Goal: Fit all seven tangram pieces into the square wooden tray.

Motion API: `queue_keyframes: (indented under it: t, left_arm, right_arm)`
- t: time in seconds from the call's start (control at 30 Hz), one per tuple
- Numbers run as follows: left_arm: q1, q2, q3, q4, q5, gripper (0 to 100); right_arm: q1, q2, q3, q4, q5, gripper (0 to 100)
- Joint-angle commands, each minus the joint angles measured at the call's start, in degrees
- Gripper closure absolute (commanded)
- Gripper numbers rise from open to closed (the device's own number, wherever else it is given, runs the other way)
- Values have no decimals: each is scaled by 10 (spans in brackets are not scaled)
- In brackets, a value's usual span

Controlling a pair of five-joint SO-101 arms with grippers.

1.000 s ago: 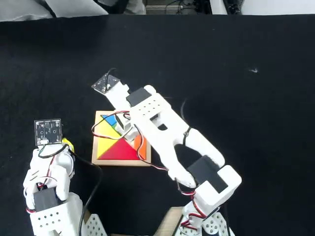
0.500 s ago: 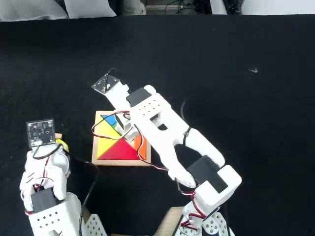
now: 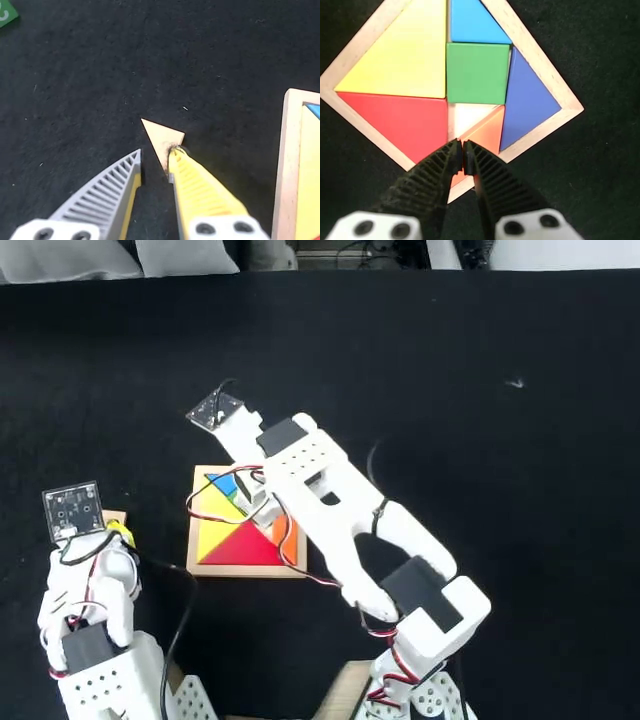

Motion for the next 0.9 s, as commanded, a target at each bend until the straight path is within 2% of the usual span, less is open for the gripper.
queue_keyframes:
  t: [0.0, 0.4, 0.47, 0.63, 0.73, 0.8, 0.87]
  left_arm:
    - [-34, -7, -1, -12, 8, 898]
    - [-44, -7, -3, -28, 9, 898]
    - [-83, -7, -21, -26, 11, 901]
    - [-201, -7, -40, -33, 129, 898]
    - [-236, -7, -47, -40, 146, 898]
    - [-221, -6, -47, -37, 141, 898]
    - [-177, -4, -46, -36, 120, 893]
  right_arm:
    - [11, -30, -3, -8, 4, 988]
    - [11, -30, -3, -8, 4, 988]
    - [11, -30, -3, -8, 4, 988]
    - [11, -30, -3, -8, 4, 988]
    - [13, -30, -3, -8, 4, 988]
    - [23, -30, -4, -9, 4, 988]
    - [39, -30, -4, -14, 4, 988]
